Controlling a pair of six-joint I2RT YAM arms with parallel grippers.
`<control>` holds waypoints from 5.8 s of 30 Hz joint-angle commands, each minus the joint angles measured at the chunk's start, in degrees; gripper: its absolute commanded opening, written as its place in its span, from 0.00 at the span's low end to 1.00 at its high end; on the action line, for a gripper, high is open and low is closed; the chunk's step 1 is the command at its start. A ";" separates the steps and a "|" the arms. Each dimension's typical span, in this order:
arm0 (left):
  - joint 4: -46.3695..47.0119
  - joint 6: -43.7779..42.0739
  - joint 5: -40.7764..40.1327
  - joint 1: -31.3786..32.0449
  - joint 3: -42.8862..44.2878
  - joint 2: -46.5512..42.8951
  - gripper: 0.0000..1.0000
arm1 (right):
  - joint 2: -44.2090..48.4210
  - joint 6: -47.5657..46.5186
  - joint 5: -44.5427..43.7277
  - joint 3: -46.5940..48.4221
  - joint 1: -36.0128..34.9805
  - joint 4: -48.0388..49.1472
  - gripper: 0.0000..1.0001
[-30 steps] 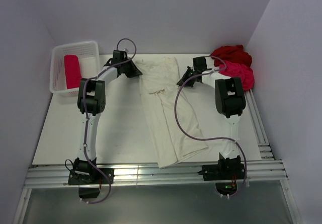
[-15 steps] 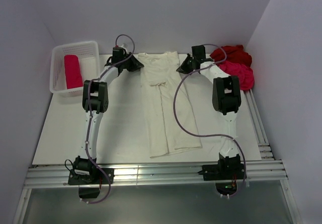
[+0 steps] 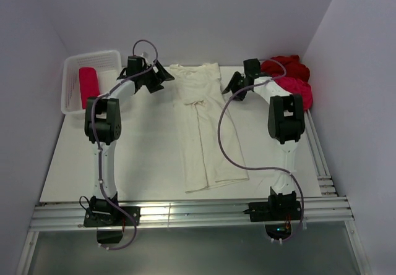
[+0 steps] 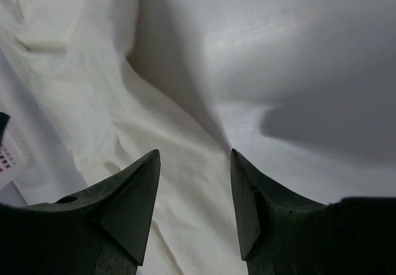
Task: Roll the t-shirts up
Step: Fold the tshirt, then roll the tshirt
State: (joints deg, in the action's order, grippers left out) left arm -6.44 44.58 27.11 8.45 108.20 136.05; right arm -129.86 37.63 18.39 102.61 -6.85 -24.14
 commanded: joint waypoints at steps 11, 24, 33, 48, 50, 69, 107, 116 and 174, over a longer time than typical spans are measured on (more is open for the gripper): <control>-10.35 1.29 -3.74 7.62 -30.13 -35.92 0.87 | 36.24 -7.74 -1.69 -34.79 -1.06 -11.89 0.55; -5.52 20.80 -10.84 26.52 -69.08 -66.33 0.87 | 57.53 -6.07 -6.53 -62.52 -1.15 -16.64 0.48; -1.22 31.18 -15.25 39.36 -74.01 -63.72 0.86 | 55.77 -0.36 -8.11 -67.01 -1.23 -16.29 0.41; 5.03 37.25 -14.20 42.97 -81.48 -61.69 0.81 | 59.55 3.06 -9.25 -70.09 -3.51 -14.97 0.41; 5.73 37.42 -13.93 43.67 -81.31 -60.38 0.81 | 60.51 3.59 -9.69 -70.35 -3.96 -15.76 0.41; 10.39 43.05 -15.33 49.12 -84.38 -58.00 0.63 | 66.85 5.62 -8.20 -76.59 -7.21 -14.27 0.40; -1.74 48.50 -10.33 47.46 -78.40 -67.40 0.00 | 65.27 3.86 -8.73 -58.32 -9.14 -31.32 0.00; -5.87 41.92 -8.31 39.64 -75.34 -65.48 0.01 | 59.12 2.37 -8.64 -52.08 -7.56 -30.62 0.00; -16.76 15.11 -1.62 19.15 -49.83 -44.11 0.56 | 43.81 -1.33 -2.51 -40.19 1.23 -18.58 0.48</control>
State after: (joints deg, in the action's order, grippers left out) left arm -22.37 63.64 26.89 27.35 58.65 95.88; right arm -91.61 37.89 12.21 65.34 -5.96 -45.39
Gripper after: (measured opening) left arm 0.557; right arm 0.478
